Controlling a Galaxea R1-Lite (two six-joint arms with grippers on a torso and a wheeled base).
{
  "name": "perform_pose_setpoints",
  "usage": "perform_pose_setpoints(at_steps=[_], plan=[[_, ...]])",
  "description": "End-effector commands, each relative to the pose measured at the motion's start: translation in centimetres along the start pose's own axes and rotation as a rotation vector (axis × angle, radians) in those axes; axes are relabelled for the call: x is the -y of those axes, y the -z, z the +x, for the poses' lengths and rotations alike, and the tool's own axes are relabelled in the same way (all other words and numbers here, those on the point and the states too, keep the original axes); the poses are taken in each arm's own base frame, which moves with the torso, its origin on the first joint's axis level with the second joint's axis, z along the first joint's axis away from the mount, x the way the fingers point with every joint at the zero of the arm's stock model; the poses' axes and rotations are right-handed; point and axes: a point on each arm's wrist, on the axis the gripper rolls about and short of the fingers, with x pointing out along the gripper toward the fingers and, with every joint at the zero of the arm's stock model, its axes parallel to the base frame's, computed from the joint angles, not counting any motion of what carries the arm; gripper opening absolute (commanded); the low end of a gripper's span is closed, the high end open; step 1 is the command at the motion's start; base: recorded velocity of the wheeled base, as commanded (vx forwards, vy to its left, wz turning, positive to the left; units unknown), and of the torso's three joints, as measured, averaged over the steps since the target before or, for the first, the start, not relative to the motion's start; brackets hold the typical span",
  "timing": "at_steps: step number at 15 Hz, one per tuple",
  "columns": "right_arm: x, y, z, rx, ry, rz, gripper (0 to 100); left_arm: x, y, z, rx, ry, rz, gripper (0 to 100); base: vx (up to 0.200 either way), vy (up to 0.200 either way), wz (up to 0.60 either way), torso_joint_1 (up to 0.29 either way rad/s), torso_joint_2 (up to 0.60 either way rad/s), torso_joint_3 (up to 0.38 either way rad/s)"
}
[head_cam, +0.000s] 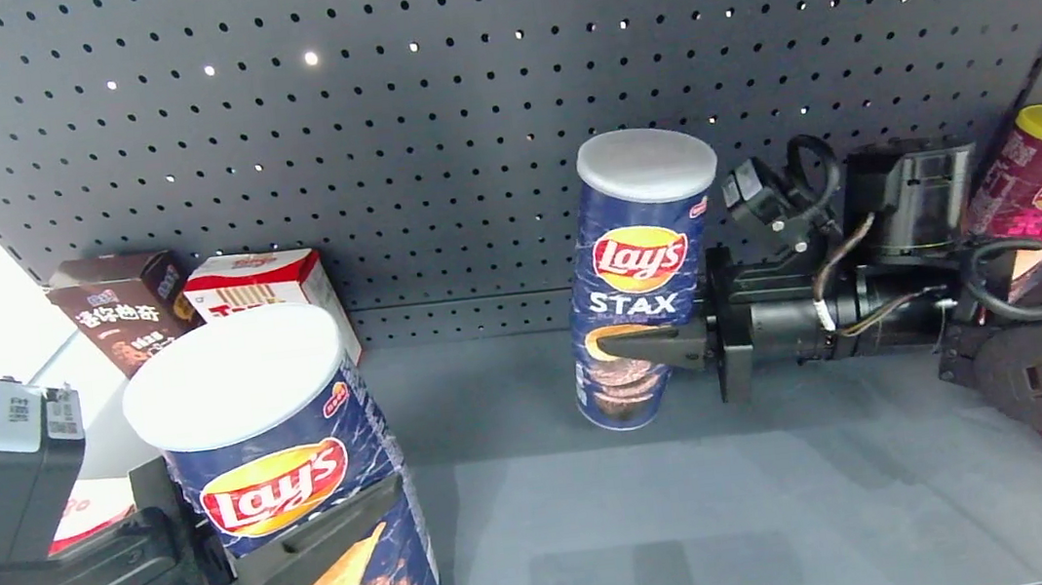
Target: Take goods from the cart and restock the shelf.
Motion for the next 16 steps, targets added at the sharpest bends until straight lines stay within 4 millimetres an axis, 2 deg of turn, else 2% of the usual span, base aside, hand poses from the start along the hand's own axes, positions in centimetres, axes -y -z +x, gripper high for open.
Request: perform_pose_setpoints(at_steps=[1, 3, 6, 8, 12, 16], plan=[[-3.2, -0.9, -1.7, 0.024, -0.028, -0.019, 0, 0.0, 0.0, 0.0, 0.001, 0.0, 0.001, 0, 0.0, 0.0, 0.0, 0.0, 0.0, 0.0], [-5.2, -0.1, -2.8, 0.0, -0.051, 0.005, 0, 0.0, 0.0, 0.0, 0.0, -0.001, 0.0, 0, 0.0, 0.0, 0.0, 0.0, 0.0, 0.0], [-6.2, 0.7, -2.9, -0.002, -0.062, 0.007, 0, 0.0, 0.0, 0.0, 0.0, -0.001, 0.0, 0, 0.0, 0.0, 0.0, 0.0, 0.0, 0.0], [-7.1, 1.9, -2.6, -0.025, -0.062, 0.023, 0, 0.0, 0.0, 0.0, 0.0, -0.001, -0.001, 0, 0.0, 0.0, 0.0, 0.0, 0.0, 0.0], [-7.2, 3.7, -1.4, -0.048, -0.084, 0.041, 0, -0.2, 0.0, -0.1, -0.001, -0.015, -0.001, 0, 0.0, 0.0, 0.0, 0.0, 0.0, 0.0], [-7.1, 4.4, -0.9, -0.06, -0.091, 0.052, 0, -0.2, 0.0, 0.0, 0.001, -0.015, -0.001, 0, 0.0, 0.0, 0.0, 0.0, 0.0, 0.0]])
